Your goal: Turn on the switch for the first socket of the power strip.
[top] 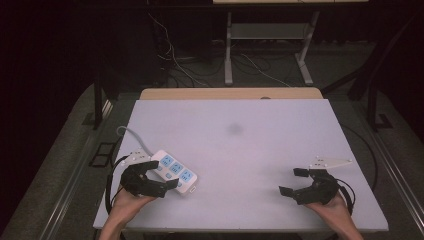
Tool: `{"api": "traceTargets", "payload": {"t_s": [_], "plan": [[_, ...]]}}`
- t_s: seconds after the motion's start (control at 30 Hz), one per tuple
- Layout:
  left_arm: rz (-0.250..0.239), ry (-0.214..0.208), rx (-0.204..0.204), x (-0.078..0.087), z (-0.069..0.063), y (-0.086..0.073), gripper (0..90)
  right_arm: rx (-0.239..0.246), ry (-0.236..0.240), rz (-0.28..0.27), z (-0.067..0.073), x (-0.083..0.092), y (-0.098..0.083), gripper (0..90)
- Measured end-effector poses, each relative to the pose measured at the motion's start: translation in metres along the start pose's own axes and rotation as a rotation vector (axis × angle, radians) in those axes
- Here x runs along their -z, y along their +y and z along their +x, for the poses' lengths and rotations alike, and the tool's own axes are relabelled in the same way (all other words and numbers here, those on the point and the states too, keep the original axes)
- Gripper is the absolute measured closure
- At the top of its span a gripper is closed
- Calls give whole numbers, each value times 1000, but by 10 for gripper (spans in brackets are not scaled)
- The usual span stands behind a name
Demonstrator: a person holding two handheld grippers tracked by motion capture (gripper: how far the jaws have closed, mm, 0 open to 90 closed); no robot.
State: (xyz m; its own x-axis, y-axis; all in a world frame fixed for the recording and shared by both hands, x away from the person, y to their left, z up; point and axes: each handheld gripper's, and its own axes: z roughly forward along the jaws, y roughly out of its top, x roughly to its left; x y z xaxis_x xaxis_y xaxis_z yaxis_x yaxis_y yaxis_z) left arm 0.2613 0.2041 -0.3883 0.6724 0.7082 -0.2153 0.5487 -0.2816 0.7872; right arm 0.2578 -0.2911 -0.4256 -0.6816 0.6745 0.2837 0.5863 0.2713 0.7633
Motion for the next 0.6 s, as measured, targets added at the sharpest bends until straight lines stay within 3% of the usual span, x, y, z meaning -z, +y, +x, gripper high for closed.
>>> {"api": "traceTargets", "payload": {"t_s": [0.6], "plan": [[-30, -10, -41, -18, -14, -21, 0, 8, 4, 6, 2, -1, 0, 32]]}}
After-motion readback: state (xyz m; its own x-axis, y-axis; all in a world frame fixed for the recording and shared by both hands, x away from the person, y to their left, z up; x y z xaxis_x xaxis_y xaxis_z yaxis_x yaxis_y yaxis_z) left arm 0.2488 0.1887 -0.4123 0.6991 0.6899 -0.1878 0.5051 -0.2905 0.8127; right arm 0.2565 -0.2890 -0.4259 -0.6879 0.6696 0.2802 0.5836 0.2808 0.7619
